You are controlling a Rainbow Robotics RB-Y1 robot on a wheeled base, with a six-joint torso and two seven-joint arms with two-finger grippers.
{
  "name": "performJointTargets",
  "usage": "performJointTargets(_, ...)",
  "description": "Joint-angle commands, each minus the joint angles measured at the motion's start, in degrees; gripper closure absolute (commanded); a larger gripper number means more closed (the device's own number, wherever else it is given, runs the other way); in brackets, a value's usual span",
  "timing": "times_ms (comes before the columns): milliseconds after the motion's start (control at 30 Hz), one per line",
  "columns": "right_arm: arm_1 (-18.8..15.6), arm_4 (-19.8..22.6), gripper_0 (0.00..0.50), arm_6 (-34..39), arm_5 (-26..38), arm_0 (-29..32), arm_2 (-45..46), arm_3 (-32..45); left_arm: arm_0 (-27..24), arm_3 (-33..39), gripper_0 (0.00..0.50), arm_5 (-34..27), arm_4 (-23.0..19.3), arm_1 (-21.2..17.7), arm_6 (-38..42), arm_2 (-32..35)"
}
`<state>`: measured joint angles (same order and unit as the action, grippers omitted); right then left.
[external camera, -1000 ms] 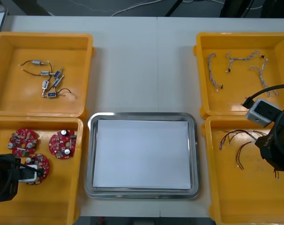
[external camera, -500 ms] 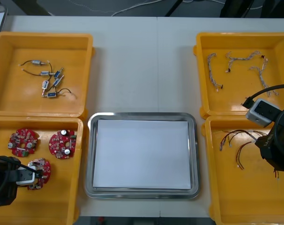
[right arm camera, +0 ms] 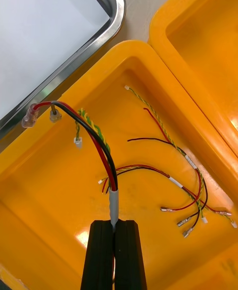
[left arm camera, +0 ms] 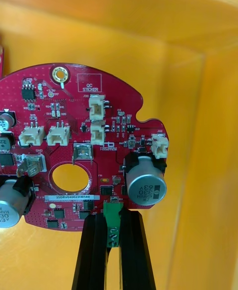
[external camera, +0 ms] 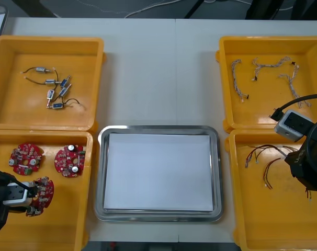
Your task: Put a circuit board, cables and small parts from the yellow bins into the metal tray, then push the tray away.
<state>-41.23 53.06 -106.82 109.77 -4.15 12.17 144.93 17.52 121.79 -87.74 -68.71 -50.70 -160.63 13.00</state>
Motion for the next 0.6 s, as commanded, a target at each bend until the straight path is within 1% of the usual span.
performJointTargets(33, -1.75, -0.41, 0.5, 1.71, 0.23, -1.12, -0.48, 1.32, -3.28, 3.8, 0.5, -3.66, -2.66, -1.42, 5.63, 3.96)
performJointTargets(167, -1.75, -0.41, 0.5, 1.71, 0.23, -1.12, -0.48, 1.32, -6.36, 4.77, 0.5, -6.74, -3.89, -1.42, 5.63, 5.37)
performJointTargets(300, -1.75, -0.41, 0.5, 1.71, 0.23, -1.12, -0.48, 1.32, -9.96, 5.21, 0.5, -8.85, -4.68, -1.42, 5.63, 5.28)
performJointTargets(333, -1.75, -0.41, 0.5, 1.71, 0.23, -1.12, -0.48, 1.32, -10.4, 5.39, 0.5, -9.29, -4.68, -1.42, 7.18, 5.2)
performJointTargets(400, -1.75, -0.41, 0.5, 1.71, 0.23, -1.12, -0.48, 1.32, -12.16, 7.67, 0.5, -11.13, -4.42, -1.42, 15.09, 5.11)
performJointTargets(433, -1.75, -0.41, 0.5, 1.71, 0.23, -1.12, -0.48, 1.32, -12.51, 8.37, 0.5, -11.66, -4.33, -1.42, 17.46, 5.2)
performJointTargets(500, -1.75, -0.41, 0.5, 1.71, 0.23, -1.12, -0.48, 1.32, -13.83, 11.1, 0.5, -13.33, -3.98, -1.42, 25.11, 5.02)
performJointTargets(533, -1.75, -0.41, 0.5, 1.71, 0.23, -1.12, -0.48, 1.32, -14.18, 11.71, 0.5, -13.68, -3.8, -1.42, 26.95, 4.93)
performJointTargets(600, -1.75, -0.41, 0.5, 1.71, 0.23, -1.12, -0.48, 1.32, -15.76, 13.65, 0.5, -14.56, -3.45, -1.42, 34.33, 3.79)
